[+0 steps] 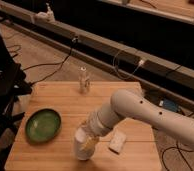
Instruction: Place the ceramic cup over the eraser
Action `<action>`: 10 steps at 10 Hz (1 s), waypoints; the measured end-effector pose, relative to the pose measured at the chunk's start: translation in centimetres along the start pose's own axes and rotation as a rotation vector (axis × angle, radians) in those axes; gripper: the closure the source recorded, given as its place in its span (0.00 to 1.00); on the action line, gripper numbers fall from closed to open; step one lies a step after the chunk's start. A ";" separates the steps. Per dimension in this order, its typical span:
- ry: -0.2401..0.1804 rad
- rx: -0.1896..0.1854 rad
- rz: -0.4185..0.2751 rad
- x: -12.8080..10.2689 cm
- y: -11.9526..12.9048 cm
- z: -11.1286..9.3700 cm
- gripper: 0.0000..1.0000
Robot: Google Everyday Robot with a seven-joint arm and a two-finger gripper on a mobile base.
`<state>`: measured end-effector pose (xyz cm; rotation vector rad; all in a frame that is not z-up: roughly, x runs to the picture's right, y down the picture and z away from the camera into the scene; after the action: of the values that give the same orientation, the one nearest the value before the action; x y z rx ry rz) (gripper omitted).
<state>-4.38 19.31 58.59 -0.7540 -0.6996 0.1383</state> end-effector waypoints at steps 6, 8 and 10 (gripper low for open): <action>0.008 0.011 -0.004 1.6 0.0 0.7 0.20; -0.016 0.001 0.003 1.7 0.0 1.2 0.20; -0.041 0.002 0.013 1.8 -0.1 1.6 0.20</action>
<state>-4.02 20.82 60.43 -0.7559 -0.7340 0.1666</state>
